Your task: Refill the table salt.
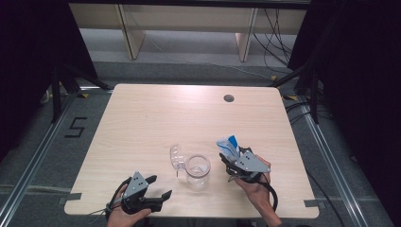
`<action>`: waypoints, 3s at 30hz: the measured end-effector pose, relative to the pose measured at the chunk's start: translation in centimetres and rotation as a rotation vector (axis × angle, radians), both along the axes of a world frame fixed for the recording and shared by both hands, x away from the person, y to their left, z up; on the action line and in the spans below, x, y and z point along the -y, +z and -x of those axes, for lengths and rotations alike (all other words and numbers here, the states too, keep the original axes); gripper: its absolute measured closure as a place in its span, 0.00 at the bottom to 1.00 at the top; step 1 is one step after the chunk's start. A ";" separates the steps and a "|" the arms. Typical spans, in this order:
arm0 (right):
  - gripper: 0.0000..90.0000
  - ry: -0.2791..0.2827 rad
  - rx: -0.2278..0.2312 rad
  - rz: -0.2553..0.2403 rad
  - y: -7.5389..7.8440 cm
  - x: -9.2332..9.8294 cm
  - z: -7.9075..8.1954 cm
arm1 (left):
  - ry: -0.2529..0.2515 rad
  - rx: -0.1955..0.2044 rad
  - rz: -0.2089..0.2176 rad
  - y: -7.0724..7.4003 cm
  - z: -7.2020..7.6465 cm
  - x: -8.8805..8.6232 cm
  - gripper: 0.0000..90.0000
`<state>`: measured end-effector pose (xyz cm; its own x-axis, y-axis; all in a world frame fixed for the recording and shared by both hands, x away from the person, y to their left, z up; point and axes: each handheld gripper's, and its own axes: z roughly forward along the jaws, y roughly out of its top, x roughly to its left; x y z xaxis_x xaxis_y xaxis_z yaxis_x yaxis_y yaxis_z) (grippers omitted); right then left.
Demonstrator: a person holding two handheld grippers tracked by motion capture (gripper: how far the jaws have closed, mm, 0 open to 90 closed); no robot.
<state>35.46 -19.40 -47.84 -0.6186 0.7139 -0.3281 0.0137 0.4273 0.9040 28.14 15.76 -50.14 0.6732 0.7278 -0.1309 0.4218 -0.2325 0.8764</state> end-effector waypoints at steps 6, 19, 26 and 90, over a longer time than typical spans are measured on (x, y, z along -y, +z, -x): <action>0.52 0.014 0.010 0.020 0.2 0.0 0.3 | 0.000 0.000 0.001 0.0 0.0 0.0 0.25; 0.52 0.028 0.048 0.077 0.6 0.0 0.8 | 0.000 0.001 0.003 0.0 0.0 0.0 0.25; 0.52 0.040 0.072 0.116 0.8 -0.2 1.3 | -0.002 0.001 -0.007 0.1 0.0 -0.1 0.25; 0.53 0.077 0.233 0.461 0.4 -1.4 1.4 | 0.001 0.001 -0.001 0.1 0.0 0.0 0.25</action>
